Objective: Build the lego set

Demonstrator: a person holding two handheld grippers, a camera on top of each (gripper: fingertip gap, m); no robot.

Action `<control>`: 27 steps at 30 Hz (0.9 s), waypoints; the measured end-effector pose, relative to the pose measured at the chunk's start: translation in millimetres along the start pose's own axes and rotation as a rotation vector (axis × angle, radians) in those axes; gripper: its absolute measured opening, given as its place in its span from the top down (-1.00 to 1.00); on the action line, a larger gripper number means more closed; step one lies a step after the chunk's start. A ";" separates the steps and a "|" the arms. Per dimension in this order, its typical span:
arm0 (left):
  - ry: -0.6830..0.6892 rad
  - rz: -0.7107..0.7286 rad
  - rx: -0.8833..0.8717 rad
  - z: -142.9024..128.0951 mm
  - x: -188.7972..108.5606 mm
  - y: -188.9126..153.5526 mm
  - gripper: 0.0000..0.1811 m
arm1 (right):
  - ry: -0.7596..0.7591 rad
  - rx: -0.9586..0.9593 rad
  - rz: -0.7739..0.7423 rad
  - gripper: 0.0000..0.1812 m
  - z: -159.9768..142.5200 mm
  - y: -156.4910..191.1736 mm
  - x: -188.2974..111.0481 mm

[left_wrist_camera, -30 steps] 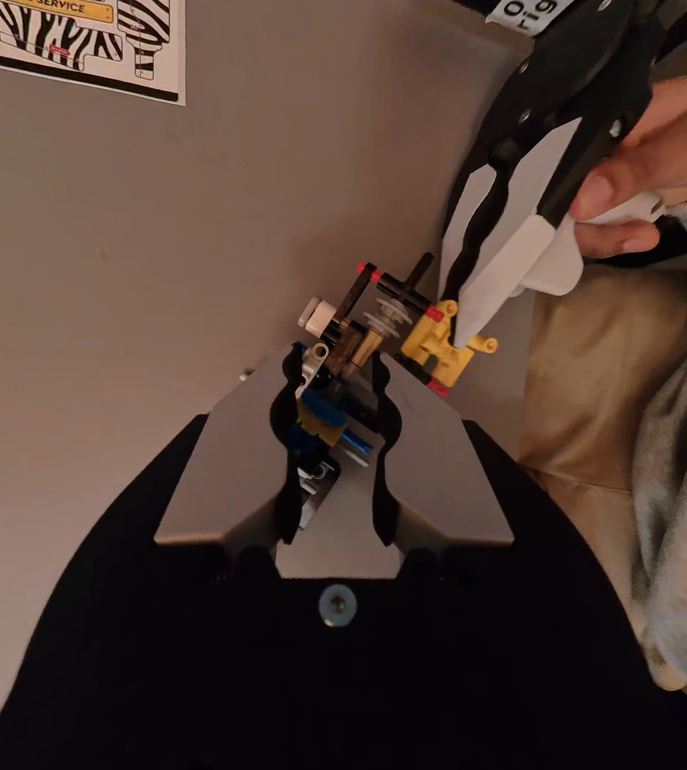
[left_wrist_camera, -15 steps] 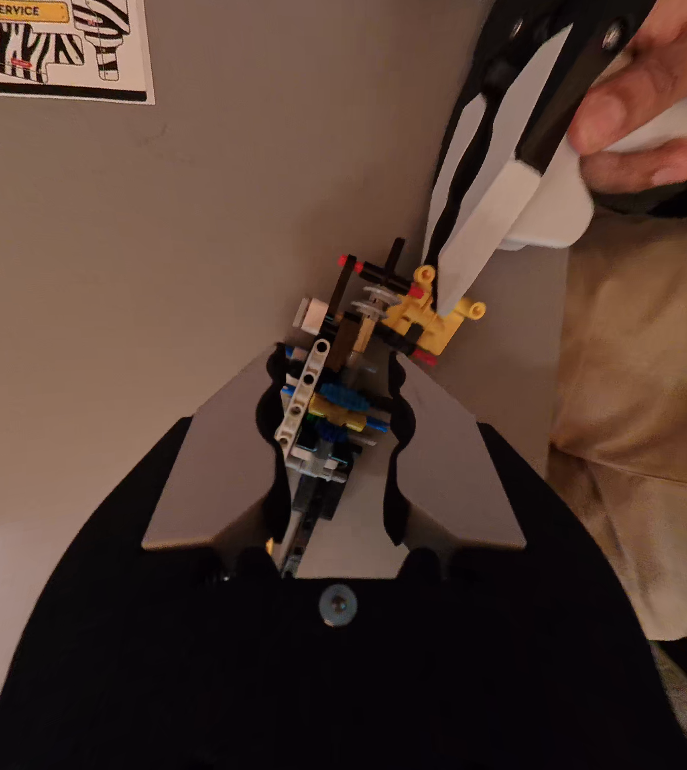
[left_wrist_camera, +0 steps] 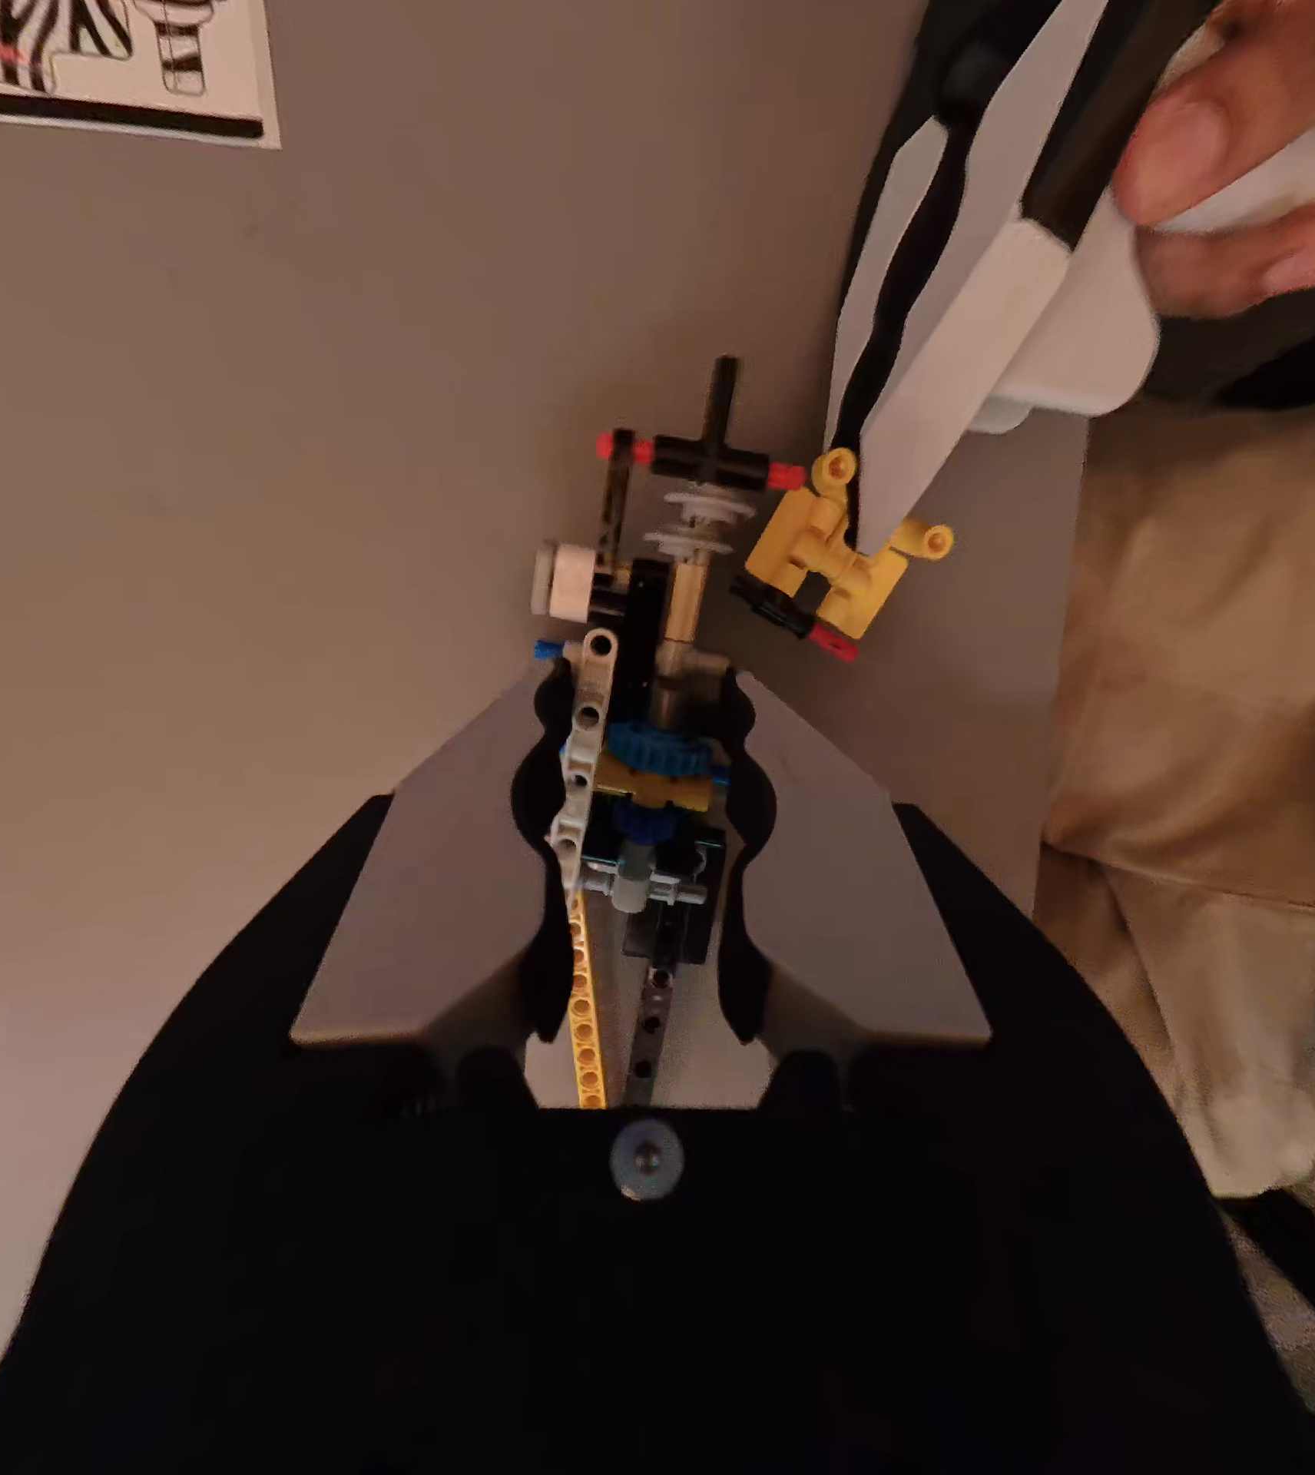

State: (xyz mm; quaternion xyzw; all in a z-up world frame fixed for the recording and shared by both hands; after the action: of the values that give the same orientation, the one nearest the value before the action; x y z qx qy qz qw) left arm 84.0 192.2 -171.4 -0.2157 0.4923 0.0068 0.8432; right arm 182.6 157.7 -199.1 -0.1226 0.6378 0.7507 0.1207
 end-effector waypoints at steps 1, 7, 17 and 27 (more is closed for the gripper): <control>-0.022 -0.006 -0.013 0.3 -1.8 1.0 0.60 | -0.004 0.001 -0.002 0.93 1.9 -0.4 -0.1; -0.084 -0.074 -0.048 0.0 0.8 1.1 0.61 | -0.011 0.027 0.034 0.93 15.4 -0.5 -1.6; -0.162 -0.141 -0.069 5.9 -2.8 -3.3 0.62 | 0.087 0.009 0.037 0.93 24.9 -2.5 -0.8; -0.208 -0.210 -0.097 2.8 -6.5 -6.1 0.62 | 0.093 0.020 0.083 0.93 27.2 0.8 -1.7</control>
State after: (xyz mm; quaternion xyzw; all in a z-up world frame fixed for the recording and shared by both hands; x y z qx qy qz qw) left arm 84.3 189.0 -162.6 -0.3048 0.3759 -0.0354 0.8744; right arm 183.1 184.4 -193.5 -0.1294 0.6549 0.7421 0.0609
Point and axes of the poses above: each gripper's, where its closed fingertips meet, x out along the fingers, z out of its top, y = z × x across the jaws, the point moved 4 cm from there along -x, back along the fingers, and after that the axes turned 12 degrees about -z, right-handed, at the moved point
